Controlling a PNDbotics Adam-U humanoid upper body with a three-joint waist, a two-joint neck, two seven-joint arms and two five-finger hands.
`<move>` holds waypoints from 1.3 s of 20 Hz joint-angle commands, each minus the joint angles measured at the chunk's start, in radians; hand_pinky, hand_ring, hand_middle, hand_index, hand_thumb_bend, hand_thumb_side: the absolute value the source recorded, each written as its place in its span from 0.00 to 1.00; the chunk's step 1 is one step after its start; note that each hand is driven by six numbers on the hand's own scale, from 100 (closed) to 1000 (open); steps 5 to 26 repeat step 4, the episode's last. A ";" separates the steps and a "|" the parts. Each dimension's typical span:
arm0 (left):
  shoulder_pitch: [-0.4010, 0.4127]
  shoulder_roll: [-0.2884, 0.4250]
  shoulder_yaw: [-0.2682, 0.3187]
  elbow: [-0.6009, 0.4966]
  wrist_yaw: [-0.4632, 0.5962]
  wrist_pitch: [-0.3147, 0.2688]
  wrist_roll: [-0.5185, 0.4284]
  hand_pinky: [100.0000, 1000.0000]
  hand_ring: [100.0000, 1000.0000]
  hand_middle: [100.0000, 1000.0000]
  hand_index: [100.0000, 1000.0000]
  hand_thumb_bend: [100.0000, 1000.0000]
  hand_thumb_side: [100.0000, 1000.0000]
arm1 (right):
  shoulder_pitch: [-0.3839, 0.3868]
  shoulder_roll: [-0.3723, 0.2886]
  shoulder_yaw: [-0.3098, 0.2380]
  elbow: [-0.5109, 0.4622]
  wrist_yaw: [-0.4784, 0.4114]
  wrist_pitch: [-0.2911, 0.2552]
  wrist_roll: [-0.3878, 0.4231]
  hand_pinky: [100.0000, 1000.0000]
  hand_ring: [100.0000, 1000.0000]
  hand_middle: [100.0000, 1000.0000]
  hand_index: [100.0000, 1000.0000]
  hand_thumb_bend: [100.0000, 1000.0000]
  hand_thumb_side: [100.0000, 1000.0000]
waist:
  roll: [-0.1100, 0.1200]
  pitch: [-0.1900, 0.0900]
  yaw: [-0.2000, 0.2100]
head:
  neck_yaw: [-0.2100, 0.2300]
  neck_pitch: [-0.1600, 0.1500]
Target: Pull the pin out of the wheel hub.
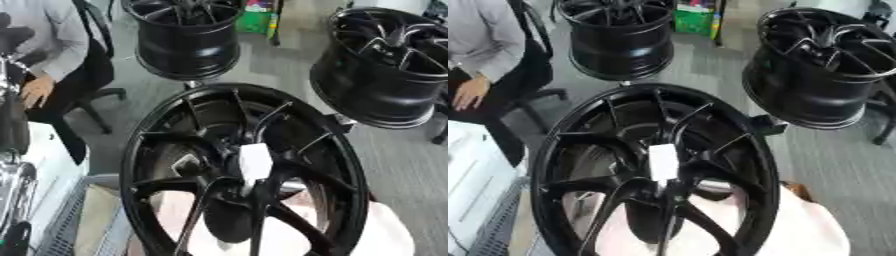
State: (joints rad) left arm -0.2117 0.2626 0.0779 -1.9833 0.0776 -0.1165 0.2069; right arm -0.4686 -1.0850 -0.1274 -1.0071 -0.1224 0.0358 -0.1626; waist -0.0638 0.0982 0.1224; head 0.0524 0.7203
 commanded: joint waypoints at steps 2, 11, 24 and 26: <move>-0.014 0.022 0.009 -0.017 -0.005 -0.008 0.004 0.74 0.86 0.63 0.82 0.00 0.66 | 0.051 -0.067 -0.028 -0.170 -0.072 -0.070 -0.015 0.74 0.73 0.70 0.72 0.00 0.32 | 0.003 -0.013 -0.008 | 0.014 0.001; -0.015 0.024 0.011 -0.017 -0.008 -0.010 0.007 0.74 0.86 0.63 0.82 0.00 0.66 | 0.160 -0.050 -0.054 -0.416 -0.099 -0.026 -0.068 0.74 0.73 0.70 0.72 0.00 0.30 | 0.004 -0.011 -0.013 | 0.020 -0.001; -0.015 0.024 0.011 -0.017 -0.008 -0.010 0.007 0.74 0.86 0.63 0.82 0.00 0.66 | 0.160 -0.050 -0.054 -0.416 -0.099 -0.026 -0.068 0.74 0.73 0.70 0.72 0.00 0.30 | 0.004 -0.011 -0.013 | 0.020 -0.001; -0.015 0.024 0.011 -0.017 -0.008 -0.010 0.007 0.74 0.86 0.63 0.82 0.00 0.66 | 0.160 -0.050 -0.054 -0.416 -0.099 -0.026 -0.068 0.74 0.73 0.70 0.72 0.00 0.30 | 0.004 -0.011 -0.013 | 0.020 -0.001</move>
